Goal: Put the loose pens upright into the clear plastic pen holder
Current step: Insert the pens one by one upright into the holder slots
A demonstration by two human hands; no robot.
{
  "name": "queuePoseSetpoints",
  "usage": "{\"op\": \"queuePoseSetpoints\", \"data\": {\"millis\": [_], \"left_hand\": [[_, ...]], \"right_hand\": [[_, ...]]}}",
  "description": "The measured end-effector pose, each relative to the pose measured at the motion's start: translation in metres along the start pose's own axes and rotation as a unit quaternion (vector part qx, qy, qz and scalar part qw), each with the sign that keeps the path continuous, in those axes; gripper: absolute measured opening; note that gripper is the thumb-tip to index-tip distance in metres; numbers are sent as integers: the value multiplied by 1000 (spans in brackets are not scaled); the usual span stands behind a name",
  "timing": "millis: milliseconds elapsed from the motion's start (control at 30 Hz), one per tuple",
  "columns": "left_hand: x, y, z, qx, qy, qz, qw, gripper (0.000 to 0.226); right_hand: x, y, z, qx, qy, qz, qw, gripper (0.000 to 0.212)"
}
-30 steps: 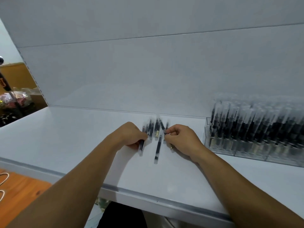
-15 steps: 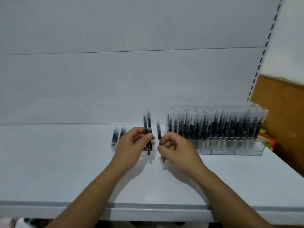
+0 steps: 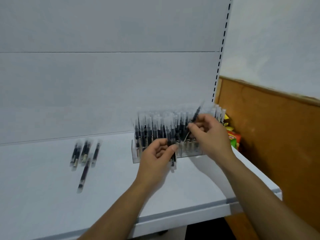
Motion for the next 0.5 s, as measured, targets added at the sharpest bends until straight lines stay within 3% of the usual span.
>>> {"op": "queuePoseSetpoints", "data": {"millis": [200,367,500], "left_hand": [[12,9,2,-14,31,-49,998,25],[14,11,3,-19,21,-22,999,15],[15,10,2,-20,25,-29,999,35]], "right_hand": [[0,-11,13,16,18,-59,998,8],[-9,-34,13,84,33,-150,985,11],[-11,-37,16,88,27,-191,977,17]]}}
Point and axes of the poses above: each hand's wrist, its own z-axis towards the middle knuckle, its own y-axis out of the back of the hand, x = y × z, the point moved 9 cm from there along z, towards the middle knuckle, and after that the axes turned 8 degrees about -z, right-handed, at the moved point
